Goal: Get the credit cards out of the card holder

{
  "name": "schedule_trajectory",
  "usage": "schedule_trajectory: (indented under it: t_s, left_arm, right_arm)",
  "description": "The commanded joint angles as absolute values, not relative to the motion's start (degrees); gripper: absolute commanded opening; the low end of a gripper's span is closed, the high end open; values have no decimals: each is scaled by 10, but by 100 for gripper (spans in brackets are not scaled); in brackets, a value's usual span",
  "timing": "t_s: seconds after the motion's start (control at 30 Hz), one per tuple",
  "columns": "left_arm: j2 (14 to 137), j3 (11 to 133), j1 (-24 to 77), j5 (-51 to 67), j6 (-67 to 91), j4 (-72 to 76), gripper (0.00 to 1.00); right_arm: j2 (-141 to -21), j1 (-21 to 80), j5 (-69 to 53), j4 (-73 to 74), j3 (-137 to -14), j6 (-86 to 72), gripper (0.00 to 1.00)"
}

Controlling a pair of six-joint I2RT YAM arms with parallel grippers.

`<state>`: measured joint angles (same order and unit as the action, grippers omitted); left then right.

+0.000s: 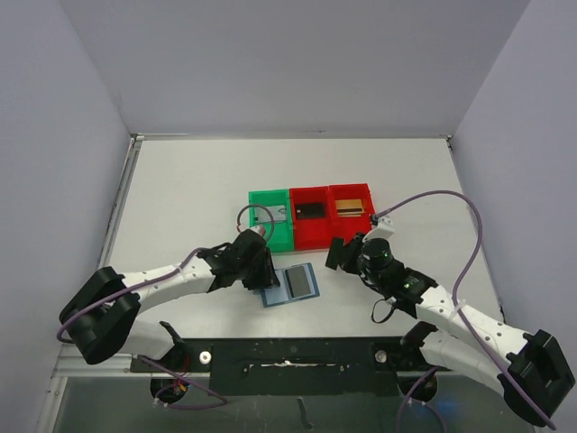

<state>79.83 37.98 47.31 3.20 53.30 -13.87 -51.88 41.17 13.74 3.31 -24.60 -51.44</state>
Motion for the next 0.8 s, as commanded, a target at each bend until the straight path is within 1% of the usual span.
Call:
schedule_trajectory:
  t_s: [0.0,0.13,0.27,0.37,0.5,0.53,0.67,0.77]
  left_arm:
    - [752,411,475,18,529,-150,30]
    - [734,423,475,7,525,-170,31]
    - [712,446,466,-31,503,-228,33]
    - [682,459,447,-52,480,-269,37]
    - [635,473,370,-42,434,-323,45]
    - [607,479,318,-33,406,-338,52]
    - [561,495,214,-25,343,-373,64]
    - [541,502,164,-57,318,-388,67]
  right_arm:
    - [-498,376,151,40,-282,-468,0]
    - [-488,339,124,51,-295,-437,0]
    - [-465,325,114,52,-302,-401,0]
    - [-451,323,113,31,-304,-358,0]
    - [-468,323,84,-19,-317,-253,0]
    - [-491,325,66,-55,-324,-184,0]
    - [-560,345,52,-80,-365,-20,0]
    - [-622,376,81,-70,-413,87,0]
